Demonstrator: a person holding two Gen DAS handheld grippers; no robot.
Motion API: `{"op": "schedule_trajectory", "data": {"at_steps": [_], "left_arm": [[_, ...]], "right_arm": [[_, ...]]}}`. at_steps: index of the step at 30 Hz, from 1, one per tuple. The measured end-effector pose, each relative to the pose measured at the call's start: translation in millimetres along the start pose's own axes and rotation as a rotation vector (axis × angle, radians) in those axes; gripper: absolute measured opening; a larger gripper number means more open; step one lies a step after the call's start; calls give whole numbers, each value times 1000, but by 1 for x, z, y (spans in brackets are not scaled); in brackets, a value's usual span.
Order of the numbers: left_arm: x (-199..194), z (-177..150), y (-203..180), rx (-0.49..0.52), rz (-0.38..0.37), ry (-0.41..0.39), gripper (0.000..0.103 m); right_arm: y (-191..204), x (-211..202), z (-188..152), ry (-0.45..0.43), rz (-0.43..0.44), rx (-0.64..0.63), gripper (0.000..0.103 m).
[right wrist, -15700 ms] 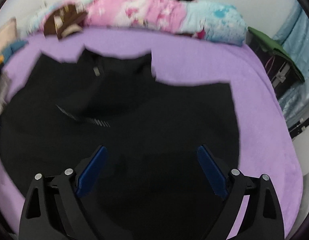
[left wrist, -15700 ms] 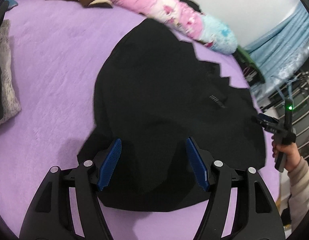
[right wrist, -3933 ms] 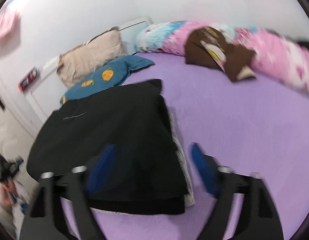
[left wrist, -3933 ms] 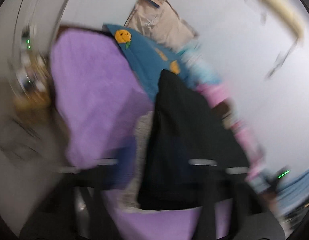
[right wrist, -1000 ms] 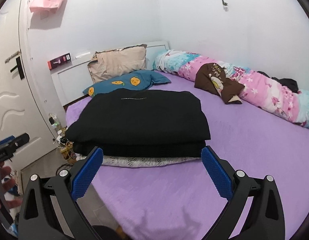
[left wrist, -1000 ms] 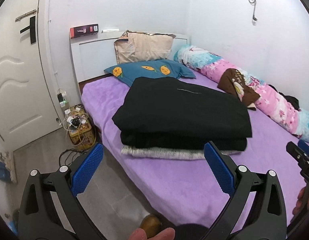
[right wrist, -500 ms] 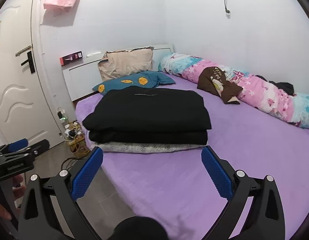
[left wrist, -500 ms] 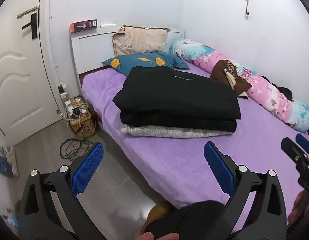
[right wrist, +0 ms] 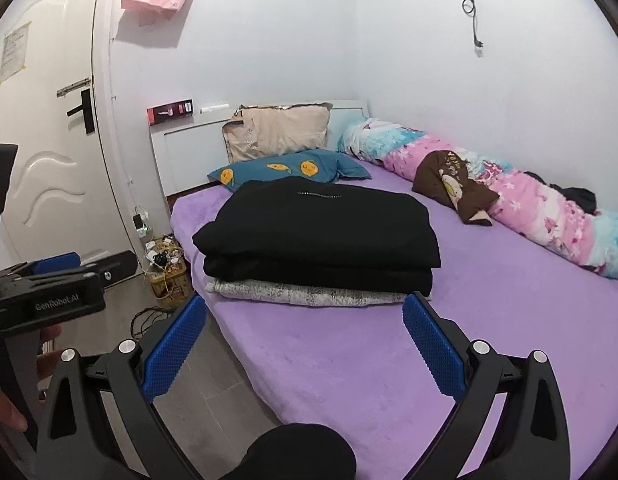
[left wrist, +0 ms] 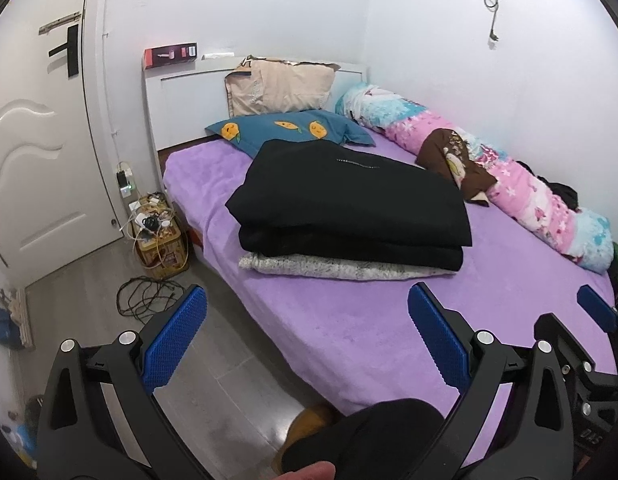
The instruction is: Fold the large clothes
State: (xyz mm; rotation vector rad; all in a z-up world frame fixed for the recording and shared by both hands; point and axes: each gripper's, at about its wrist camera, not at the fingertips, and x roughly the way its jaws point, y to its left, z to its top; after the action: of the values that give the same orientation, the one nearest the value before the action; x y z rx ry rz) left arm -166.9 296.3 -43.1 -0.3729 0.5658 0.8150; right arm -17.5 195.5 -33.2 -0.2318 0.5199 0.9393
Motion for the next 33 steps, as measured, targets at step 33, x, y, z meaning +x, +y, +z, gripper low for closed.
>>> {"op": "schedule_trajectory", "data": {"at_steps": [33], "left_arm": [[-8, 1, -14, 21, -26, -10, 97]], "right_arm": [[-20, -2, -1, 7, -28, 62, 97]]}}
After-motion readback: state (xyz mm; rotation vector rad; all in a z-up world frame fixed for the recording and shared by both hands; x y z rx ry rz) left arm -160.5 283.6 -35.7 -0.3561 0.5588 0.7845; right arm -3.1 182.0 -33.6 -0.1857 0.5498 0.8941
